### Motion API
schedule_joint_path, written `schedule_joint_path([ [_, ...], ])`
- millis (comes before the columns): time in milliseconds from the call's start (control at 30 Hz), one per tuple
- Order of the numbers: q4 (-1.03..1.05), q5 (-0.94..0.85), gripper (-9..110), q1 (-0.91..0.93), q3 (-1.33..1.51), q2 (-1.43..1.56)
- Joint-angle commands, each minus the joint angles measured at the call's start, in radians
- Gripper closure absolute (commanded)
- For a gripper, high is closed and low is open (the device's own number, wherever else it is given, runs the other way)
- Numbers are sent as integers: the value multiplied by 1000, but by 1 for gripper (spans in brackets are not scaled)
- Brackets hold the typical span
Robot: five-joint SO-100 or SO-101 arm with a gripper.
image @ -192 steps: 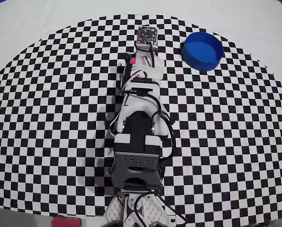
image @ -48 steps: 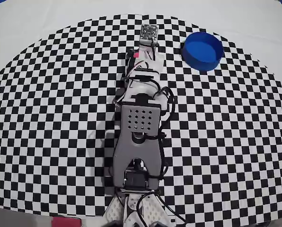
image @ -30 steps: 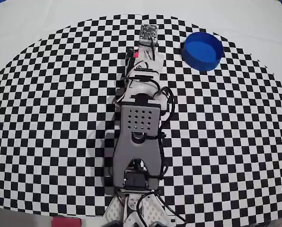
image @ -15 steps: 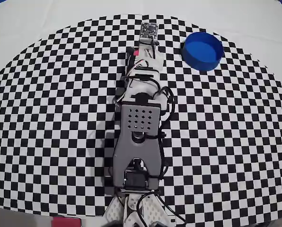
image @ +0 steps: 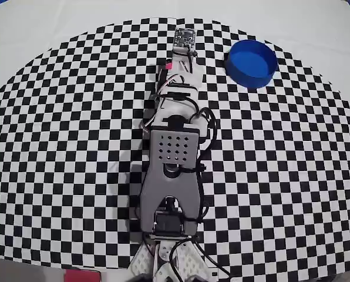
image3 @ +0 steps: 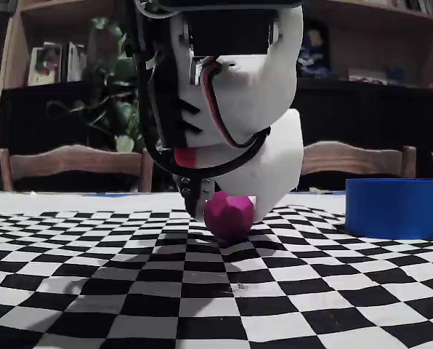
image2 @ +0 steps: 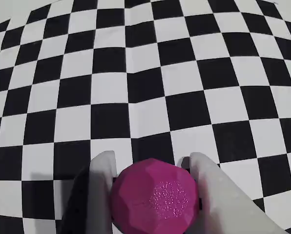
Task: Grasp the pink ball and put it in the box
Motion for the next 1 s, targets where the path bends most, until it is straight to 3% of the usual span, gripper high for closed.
schedule_joint_path([
  [0,14,8,101,0,-14,67],
  [967,23,8,101,63,397,611],
])
